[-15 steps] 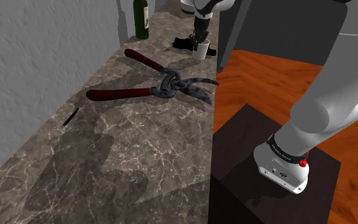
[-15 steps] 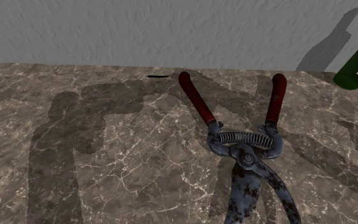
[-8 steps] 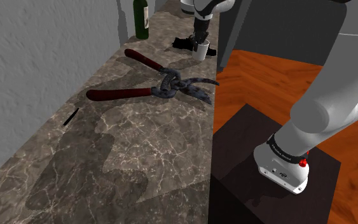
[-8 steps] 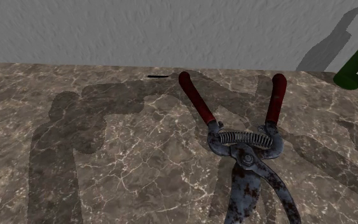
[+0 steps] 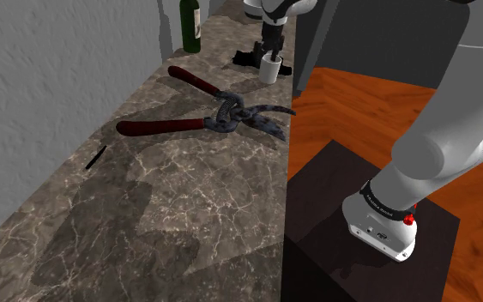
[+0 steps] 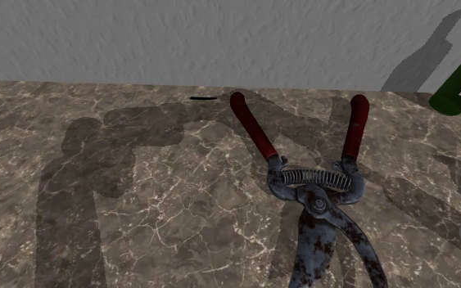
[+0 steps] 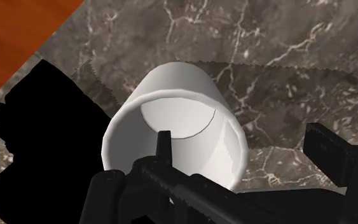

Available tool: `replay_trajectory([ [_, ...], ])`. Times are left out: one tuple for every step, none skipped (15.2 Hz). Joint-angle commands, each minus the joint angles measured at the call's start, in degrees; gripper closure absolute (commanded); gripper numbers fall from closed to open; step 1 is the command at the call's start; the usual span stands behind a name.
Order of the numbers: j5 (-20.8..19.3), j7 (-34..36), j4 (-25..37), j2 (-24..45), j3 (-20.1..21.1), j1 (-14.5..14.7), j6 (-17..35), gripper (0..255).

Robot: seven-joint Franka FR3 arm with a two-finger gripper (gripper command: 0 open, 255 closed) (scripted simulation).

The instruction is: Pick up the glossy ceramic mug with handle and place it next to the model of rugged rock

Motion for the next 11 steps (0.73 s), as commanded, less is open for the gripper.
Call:
replay_trajectory([
  [0.36,-0.32,1.28,-1.26,0.13,-0.08,-2.51,0],
  [0.58,-0.46,2.11,-2.07,0.22,-0.08,-4.14,0],
  [0.73,-0.56,2.83,-2.67,0.29,-0.09,-5.45,0],
  [0.74,-0.56,2.83,-2.67,0.29,-0.08,-5.45,0],
  [0.74,-0.56,2.82,-2.67,0.29,-0.08,-5.44,0],
  [0.74,-0.56,2.83,-2.67,0.29,-0.08,-5.45,0],
  [0.74,-0.56,2.83,-2.67,0.29,-0.08,-5.45,0],
  [0.74,-0.56,2.83,-2.67,0.29,-0.08,-5.45,0],
  [0.74,-0.56,2.83,-2.67,0.29,-0.08,-5.45,0],
  [0.74,-0.56,2.83,-2.67,0.29,-0.08,-5.45,0],
  [0.74,-0.56,2.83,-2.67,0.29,-0.08,-5.45,0],
])
